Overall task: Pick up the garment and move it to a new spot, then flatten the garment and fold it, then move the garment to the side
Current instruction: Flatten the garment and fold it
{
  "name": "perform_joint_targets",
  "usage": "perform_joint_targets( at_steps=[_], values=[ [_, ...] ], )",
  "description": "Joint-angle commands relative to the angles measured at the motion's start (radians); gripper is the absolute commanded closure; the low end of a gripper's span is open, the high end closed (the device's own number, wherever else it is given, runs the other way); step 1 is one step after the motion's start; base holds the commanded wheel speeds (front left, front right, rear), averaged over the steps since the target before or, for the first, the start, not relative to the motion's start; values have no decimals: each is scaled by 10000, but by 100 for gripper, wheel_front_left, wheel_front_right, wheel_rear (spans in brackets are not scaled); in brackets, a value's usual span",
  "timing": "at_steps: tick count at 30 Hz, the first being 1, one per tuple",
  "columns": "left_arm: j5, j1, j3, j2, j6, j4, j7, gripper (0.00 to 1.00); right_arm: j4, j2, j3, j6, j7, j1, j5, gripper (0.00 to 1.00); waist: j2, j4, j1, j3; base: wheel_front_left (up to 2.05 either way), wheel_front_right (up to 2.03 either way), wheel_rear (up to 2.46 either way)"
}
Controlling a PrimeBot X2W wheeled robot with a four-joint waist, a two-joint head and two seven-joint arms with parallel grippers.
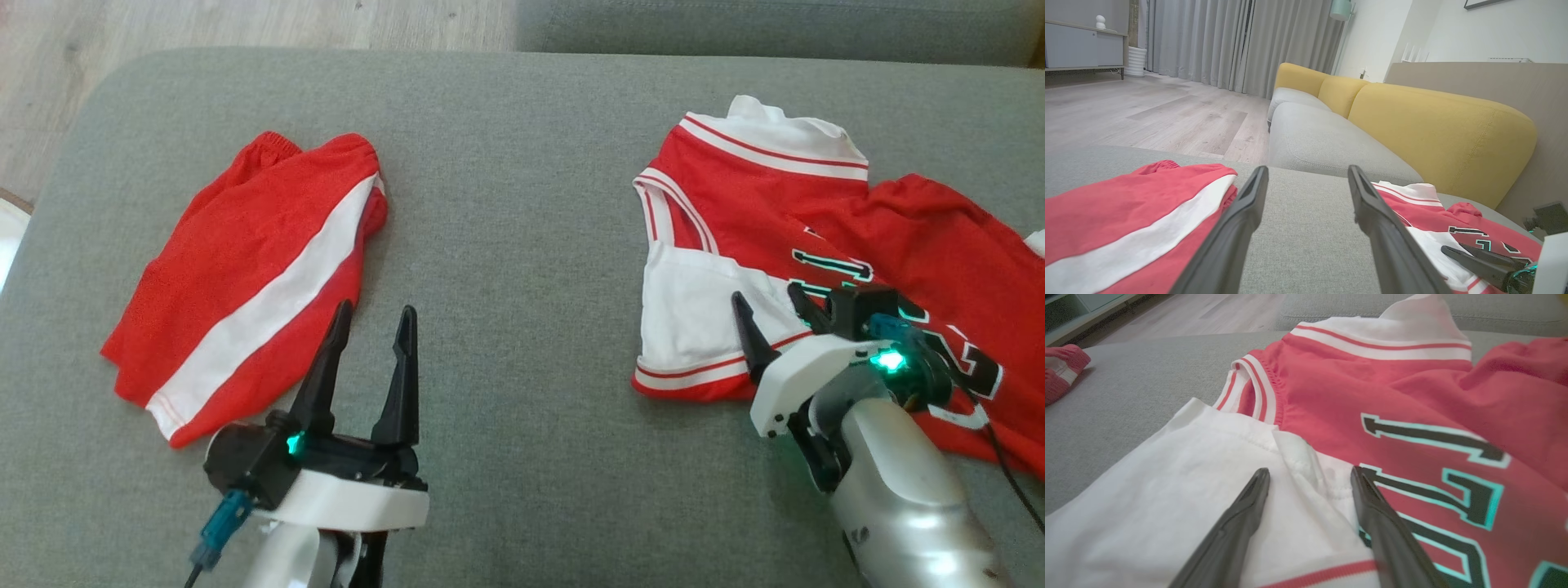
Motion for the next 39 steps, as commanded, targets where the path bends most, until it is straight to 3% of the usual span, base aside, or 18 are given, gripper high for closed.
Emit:
perform_joint_targets(
  at_steps=[1,2,3,4,13,23,26,29,30,31,35,39],
  values=[
    [131,-438,281,12,-67,-257,-94,0,-104,-28,318,-7,-124,-428,125,0,0,3,-1,29,0,0,0],
    [132,-450,277,12,-67,-258,-94,0,30,-24,367,-7,-145,-501,165,43,0,5,-1,49,0,0,0],
    [130,-464,272,12,-68,-255,-94,0,154,-24,408,-7,-170,-573,210,79,0,8,-1,66,0,0,0],
    [127,-478,260,12,-69,-249,-94,0,259,-44,459,-7,-224,-643,222,100,0,20,-1,81,0,0,0],
    [47,-437,245,12,-21,-170,-94,0,-210,128,1448,-7,-1422,-942,980,100,0,27,-1,-153,0,0,0],
    [-9,-200,288,12,66,-89,-94,0,-2649,228,4307,-7,-1227,197,2139,100,0,-215,-1,-1014,0,0,0],
    [0,-120,296,12,71,-71,-94,0,-3081,95,5045,-7,-946,551,2330,100,0,-234,-1,-1177,0,0,0],
    [14,58,357,12,84,-62,-94,0,-3879,-348,6626,-7,-460,1216,2973,100,0,-250,-1,-1474,0,0,0],
    [20,106,379,12,85,-63,-94,0,-4044,-500,7053,-7,-307,1334,3169,78,0,-264,-1,-1533,0,0,0],
    [27,153,402,12,86,-61,-94,0,-4166,-661,7428,-7,-136,1426,3371,0,0,-283,-1,-1589,0,0,0],
    [50,300,498,12,100,-70,-94,0,-4502,-1307,8372,-7,83,1395,3770,0,0,-392,-1,-1733,0,0,0],
    [89,366,571,12,119,-177,-94,0,-4528,-1617,7891,-7,-162,1157,3975,0,0,-578,-1,-1743,0,0,0]
  ],
)
